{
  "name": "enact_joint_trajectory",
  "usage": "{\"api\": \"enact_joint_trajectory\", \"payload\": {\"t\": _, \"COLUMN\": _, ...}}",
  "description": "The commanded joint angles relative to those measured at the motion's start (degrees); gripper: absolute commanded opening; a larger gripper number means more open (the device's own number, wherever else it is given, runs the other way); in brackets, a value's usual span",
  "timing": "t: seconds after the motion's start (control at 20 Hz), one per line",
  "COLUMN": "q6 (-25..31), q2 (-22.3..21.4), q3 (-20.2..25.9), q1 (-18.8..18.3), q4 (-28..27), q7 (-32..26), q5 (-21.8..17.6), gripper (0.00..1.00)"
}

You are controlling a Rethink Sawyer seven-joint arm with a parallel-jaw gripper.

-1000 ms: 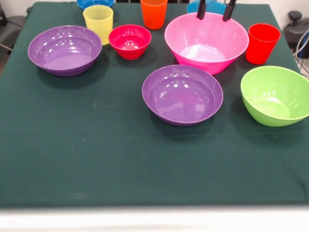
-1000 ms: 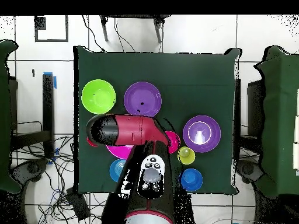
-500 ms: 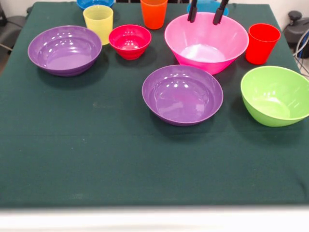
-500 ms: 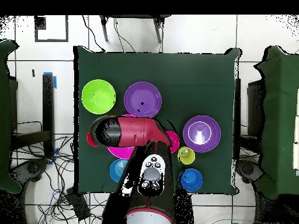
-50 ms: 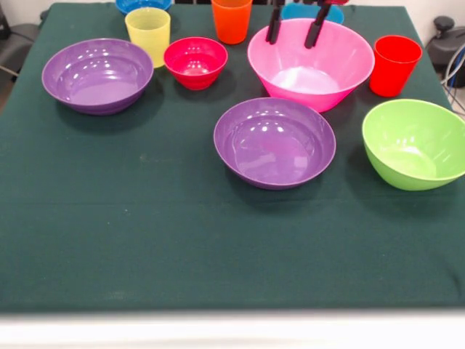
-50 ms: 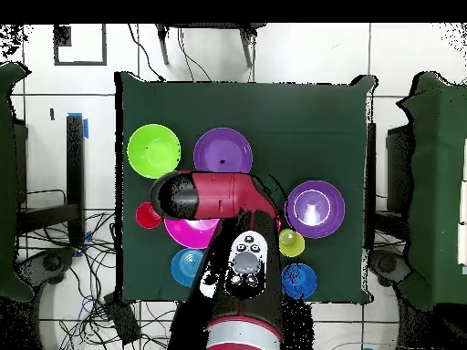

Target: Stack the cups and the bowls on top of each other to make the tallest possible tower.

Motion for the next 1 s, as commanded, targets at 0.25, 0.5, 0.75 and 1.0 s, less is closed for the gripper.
{"api": "enact_joint_trajectory", "payload": {"t": 0.25, "q6": 0.42, "q2": 2.28, "q3": 7.50, "q1": -5.72, "q4": -4.99, "q7": -5.81, "q5": -6.68, "gripper": 1.00}}
{"api": "enact_joint_trajectory", "payload": {"t": 0.5, "q6": 0.60, "q2": 2.79, "q3": 8.99, "q1": -7.44, "q4": -6.11, "q7": -7.29, "q5": -8.49, "gripper": 1.00}}
{"api": "enact_joint_trajectory", "payload": {"t": 0.75, "q6": 0.55, "q2": 3.34, "q3": 14.76, "q1": -11.38, "q4": -4.39, "q7": -8.75, "q5": -7.29, "gripper": 1.00}}
{"api": "enact_joint_trajectory", "payload": {"t": 1.0, "q6": 3.41, "q2": 4.20, "q3": 20.36, "q1": -14.83, "q4": -3.28, "q7": -9.50, "q5": -5.41, "gripper": 1.00}}
